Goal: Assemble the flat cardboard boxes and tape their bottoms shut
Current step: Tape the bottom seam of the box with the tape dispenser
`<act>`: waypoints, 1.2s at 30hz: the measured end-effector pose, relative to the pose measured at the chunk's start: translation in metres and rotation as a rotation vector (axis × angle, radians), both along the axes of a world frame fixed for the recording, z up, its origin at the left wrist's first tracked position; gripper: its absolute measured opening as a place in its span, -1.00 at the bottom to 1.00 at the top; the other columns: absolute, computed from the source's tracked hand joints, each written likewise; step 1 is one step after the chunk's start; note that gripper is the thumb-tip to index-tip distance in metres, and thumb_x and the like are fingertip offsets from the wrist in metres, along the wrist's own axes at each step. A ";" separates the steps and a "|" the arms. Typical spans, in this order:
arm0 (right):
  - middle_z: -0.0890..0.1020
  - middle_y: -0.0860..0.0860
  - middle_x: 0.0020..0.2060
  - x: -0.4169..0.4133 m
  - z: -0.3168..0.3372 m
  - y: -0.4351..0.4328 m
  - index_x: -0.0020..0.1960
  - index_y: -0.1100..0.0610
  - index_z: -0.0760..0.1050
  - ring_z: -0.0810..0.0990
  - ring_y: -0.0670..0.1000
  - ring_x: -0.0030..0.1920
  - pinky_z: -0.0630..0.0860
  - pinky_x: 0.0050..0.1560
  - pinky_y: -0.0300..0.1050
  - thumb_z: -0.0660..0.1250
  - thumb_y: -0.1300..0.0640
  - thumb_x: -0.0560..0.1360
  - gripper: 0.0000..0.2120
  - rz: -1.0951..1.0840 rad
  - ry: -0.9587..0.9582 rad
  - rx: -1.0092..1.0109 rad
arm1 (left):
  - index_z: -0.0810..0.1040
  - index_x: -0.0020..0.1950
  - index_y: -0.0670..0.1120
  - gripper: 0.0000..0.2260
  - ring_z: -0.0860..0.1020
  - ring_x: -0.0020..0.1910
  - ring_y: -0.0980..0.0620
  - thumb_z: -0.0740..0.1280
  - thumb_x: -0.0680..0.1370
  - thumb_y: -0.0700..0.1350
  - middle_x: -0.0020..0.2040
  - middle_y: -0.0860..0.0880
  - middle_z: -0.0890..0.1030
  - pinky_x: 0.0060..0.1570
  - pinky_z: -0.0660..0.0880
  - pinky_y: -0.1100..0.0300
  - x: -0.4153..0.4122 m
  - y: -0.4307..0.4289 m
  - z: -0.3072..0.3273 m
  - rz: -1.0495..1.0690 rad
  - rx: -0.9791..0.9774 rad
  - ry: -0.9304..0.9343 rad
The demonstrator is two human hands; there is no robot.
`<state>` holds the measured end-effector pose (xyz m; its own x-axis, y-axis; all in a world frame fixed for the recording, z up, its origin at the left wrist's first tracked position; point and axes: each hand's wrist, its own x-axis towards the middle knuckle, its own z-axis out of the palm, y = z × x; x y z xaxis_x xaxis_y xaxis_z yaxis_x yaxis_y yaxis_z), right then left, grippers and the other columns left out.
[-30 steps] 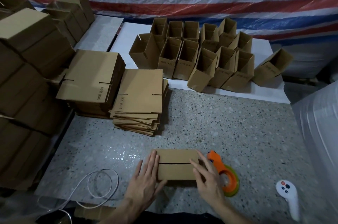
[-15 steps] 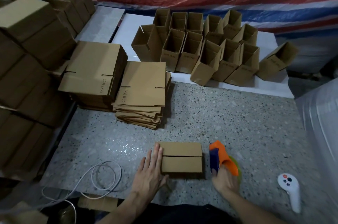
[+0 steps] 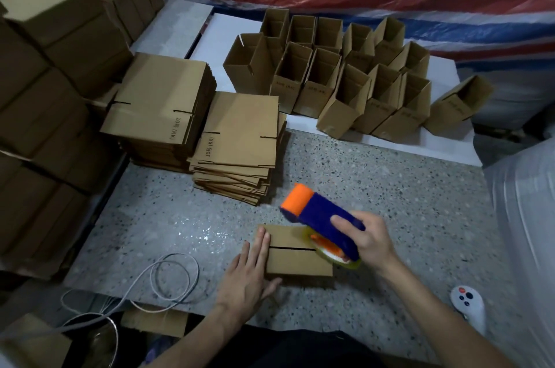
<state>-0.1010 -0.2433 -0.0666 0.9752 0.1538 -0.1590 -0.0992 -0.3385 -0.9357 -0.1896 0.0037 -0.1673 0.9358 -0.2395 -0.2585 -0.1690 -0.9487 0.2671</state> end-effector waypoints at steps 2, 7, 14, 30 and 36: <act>0.43 -0.09 -0.58 0.013 -0.003 0.015 -0.47 0.01 0.46 0.36 -0.12 -0.53 0.21 -0.46 -0.28 0.43 -0.23 0.38 -0.58 0.199 0.059 -0.018 | -0.07 0.65 -0.07 -0.20 0.19 0.59 -0.05 -0.10 0.56 0.40 0.66 -0.04 -0.02 0.49 0.26 0.08 0.000 0.002 0.002 0.038 -0.057 0.031; 0.47 -0.13 -0.58 0.035 -0.018 0.035 -0.47 -0.07 0.53 0.39 -0.19 -0.53 0.23 -0.45 -0.30 0.41 -0.33 0.30 -0.63 0.481 0.128 -0.258 | 0.30 0.54 0.07 -0.56 0.24 0.55 -0.02 0.01 0.69 0.15 0.55 0.04 0.31 0.49 0.20 0.05 0.006 0.018 0.006 0.098 -0.393 0.074; 0.56 -0.13 -0.52 0.045 -0.017 0.043 -0.43 -0.09 0.56 0.48 -0.19 -0.49 0.32 -0.39 -0.34 0.41 -0.33 0.33 -0.65 0.556 0.169 -0.337 | 0.70 0.19 0.12 -0.70 0.54 0.33 0.13 0.27 0.60 0.16 0.25 0.08 0.65 0.44 0.33 0.11 0.022 0.017 0.017 0.754 -1.408 0.494; 0.54 -0.04 -0.52 0.036 -0.014 0.040 -0.44 0.07 0.52 0.46 -0.11 -0.49 0.31 -0.40 -0.18 0.39 -0.36 0.29 -0.52 0.442 0.188 -0.344 | 0.67 0.18 -0.27 -0.59 0.37 0.50 -0.08 0.51 0.43 -0.04 0.41 -0.07 0.54 0.51 0.26 -0.08 0.025 0.029 -0.008 0.791 -1.656 0.600; 0.60 0.02 -0.49 0.037 -0.012 0.042 -0.41 0.07 0.56 0.51 -0.09 -0.48 0.34 -0.41 -0.22 0.42 -0.35 0.29 -0.53 0.420 0.240 -0.322 | 0.75 -0.20 -0.17 -0.84 0.59 0.19 0.04 0.39 0.45 -0.35 0.15 -0.05 0.70 0.25 0.47 0.16 0.035 0.028 -0.002 0.901 -1.511 0.541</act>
<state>-0.0643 -0.2011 -0.0782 0.7719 0.4272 -0.4709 -0.0910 -0.6588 -0.7468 -0.1551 0.0321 -0.1688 0.7937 -0.0585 -0.6054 0.5783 0.3812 0.7213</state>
